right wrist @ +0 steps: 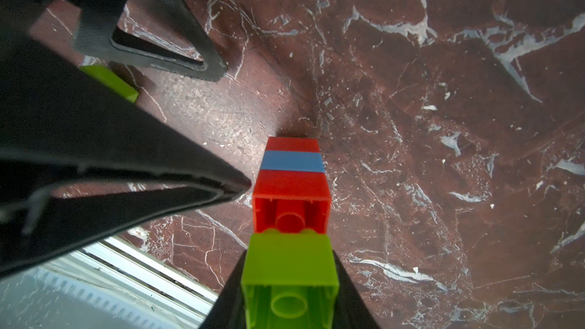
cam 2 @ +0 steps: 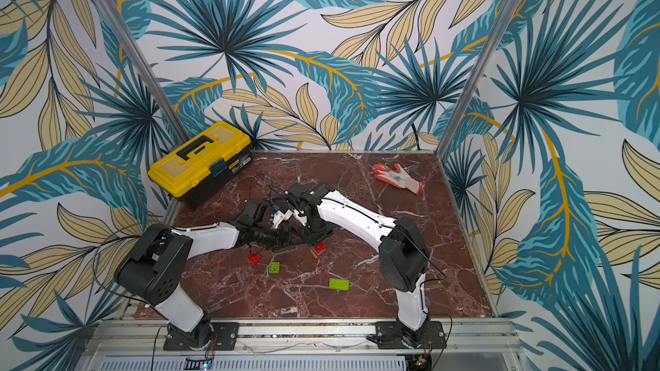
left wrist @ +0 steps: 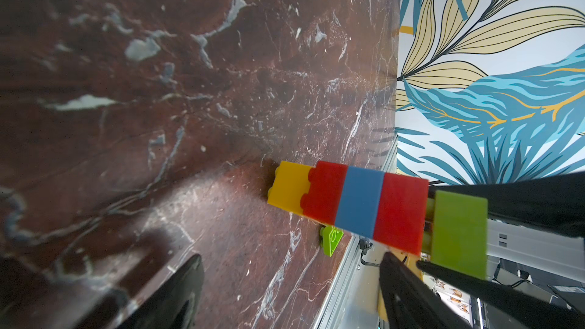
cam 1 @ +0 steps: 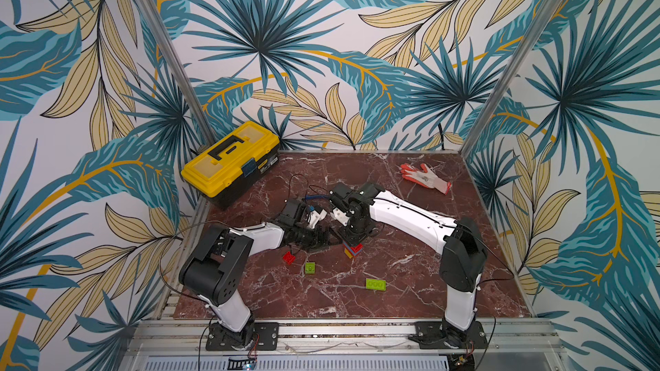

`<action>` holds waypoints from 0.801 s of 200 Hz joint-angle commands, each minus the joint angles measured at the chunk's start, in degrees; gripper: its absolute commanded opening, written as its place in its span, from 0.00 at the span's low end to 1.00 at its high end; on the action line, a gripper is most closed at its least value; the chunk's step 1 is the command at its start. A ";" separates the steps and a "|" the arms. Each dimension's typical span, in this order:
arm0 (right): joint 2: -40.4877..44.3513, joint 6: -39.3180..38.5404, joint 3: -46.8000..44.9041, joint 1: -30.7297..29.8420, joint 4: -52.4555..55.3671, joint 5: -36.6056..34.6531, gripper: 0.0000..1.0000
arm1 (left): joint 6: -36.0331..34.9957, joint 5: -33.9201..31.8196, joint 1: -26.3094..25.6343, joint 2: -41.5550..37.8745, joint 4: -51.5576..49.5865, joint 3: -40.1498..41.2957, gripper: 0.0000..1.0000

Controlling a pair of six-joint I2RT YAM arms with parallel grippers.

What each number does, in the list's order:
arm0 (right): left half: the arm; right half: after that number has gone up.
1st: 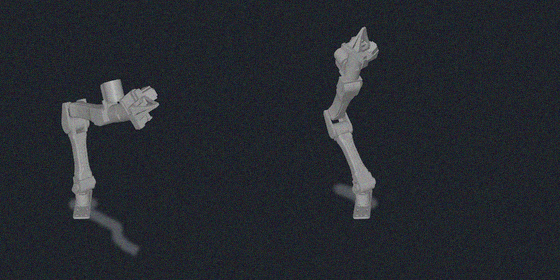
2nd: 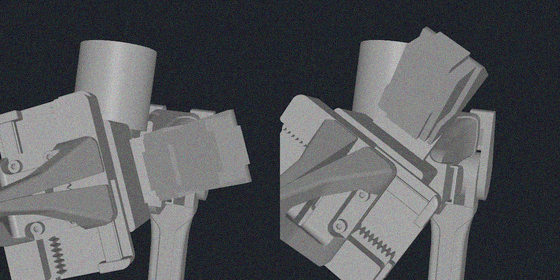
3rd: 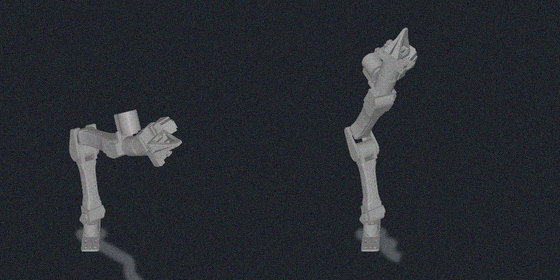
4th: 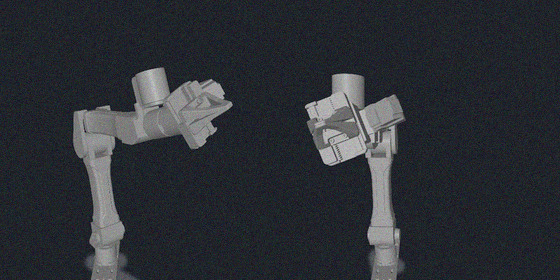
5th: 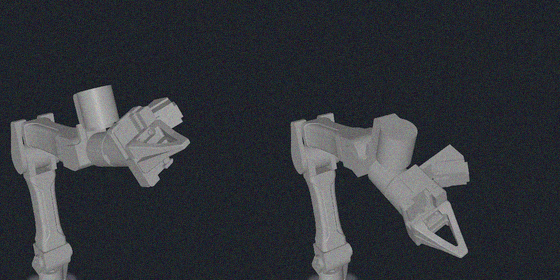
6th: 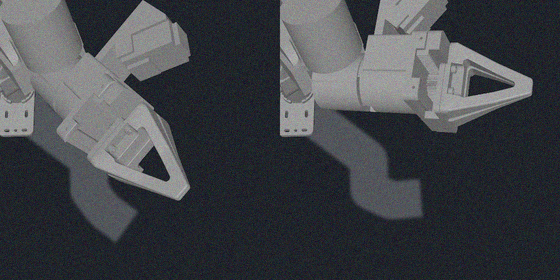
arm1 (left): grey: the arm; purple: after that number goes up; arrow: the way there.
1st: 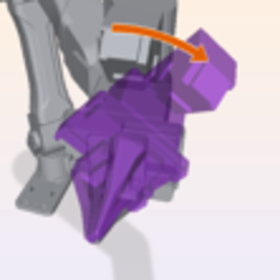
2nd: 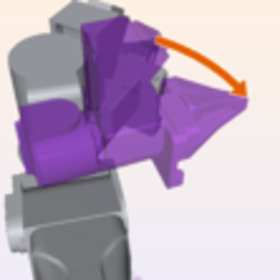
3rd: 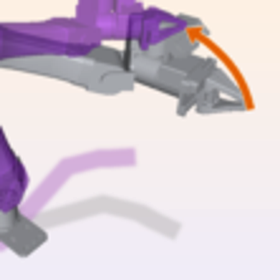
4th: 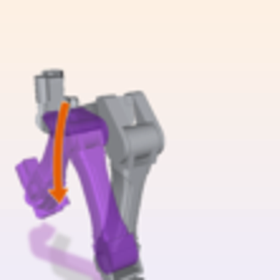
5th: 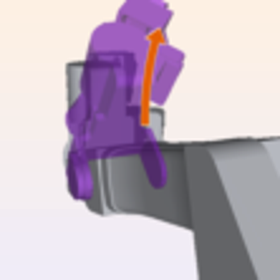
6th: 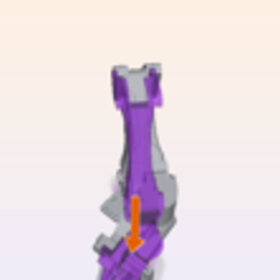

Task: Assemble a carrot with lego
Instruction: Assemble the lego brick with the lego brick.

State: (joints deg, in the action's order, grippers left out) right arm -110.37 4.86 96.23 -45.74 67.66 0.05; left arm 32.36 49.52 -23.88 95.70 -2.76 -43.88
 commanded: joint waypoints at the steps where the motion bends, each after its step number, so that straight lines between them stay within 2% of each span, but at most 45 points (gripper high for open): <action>1: -3.80 -1.18 -3.49 1.39 0.32 0.90 0.29 | -1.00 0.41 -0.12 0.14 0.69 -0.41 0.88; 73: -4.37 -1.00 -6.49 1.91 -2.44 1.89 0.29 | -0.73 0.53 -0.12 0.35 0.66 -0.68 0.88; 160: -6.48 0.94 -8.00 0.03 -2.42 -4.44 0.29 | -0.81 0.38 -0.14 0.44 0.66 -0.51 0.88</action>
State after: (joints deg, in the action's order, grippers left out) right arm -109.60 4.71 94.02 -45.60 65.32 0.01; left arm 32.38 49.52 -23.88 95.70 -2.76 -43.88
